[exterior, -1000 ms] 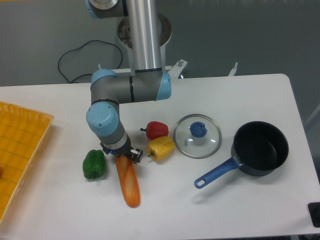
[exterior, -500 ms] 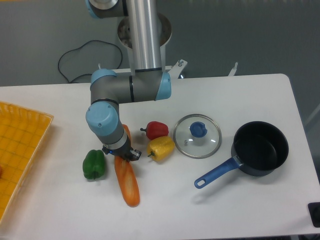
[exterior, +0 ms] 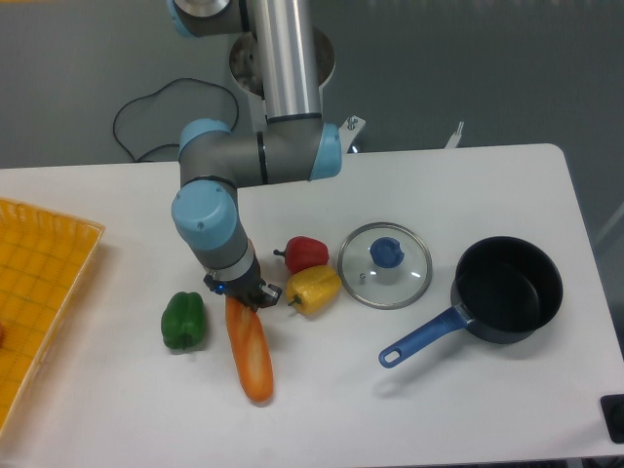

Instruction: Pick up the long bread

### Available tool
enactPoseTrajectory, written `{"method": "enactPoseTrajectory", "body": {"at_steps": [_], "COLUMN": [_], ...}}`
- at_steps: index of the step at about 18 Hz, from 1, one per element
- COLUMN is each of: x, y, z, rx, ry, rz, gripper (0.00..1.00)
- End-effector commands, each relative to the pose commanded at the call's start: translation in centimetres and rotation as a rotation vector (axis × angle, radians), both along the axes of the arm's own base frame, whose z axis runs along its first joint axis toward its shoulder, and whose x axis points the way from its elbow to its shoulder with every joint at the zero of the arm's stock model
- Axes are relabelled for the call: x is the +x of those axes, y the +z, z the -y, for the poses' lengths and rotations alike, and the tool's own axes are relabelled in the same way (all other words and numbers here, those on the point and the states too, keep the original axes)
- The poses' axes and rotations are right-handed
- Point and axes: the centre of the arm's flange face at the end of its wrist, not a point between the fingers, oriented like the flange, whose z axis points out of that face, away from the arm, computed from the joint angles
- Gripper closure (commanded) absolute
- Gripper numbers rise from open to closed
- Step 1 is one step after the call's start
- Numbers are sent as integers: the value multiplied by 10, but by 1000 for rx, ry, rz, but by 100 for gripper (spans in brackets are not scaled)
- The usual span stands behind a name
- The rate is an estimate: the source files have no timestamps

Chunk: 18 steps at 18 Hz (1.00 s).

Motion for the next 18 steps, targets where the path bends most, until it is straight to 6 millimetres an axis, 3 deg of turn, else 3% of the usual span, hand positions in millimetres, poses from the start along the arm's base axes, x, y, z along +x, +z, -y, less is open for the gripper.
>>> {"method": "enactPoseTrajectory", "body": {"at_steps": [3,8,10,13,15,18], "x": [-10,-45,-62,-90,-105,-111], "y": [16,49,74,91,93,90], "z": [3,11,25,47,58,64], "rx": [-44,-12,48,96,100,85], "ry": [-14,25,65,129,162,176], "rz": [33,102,107,110,109,115], "gripper": [93,94,93,93,94,94]}}
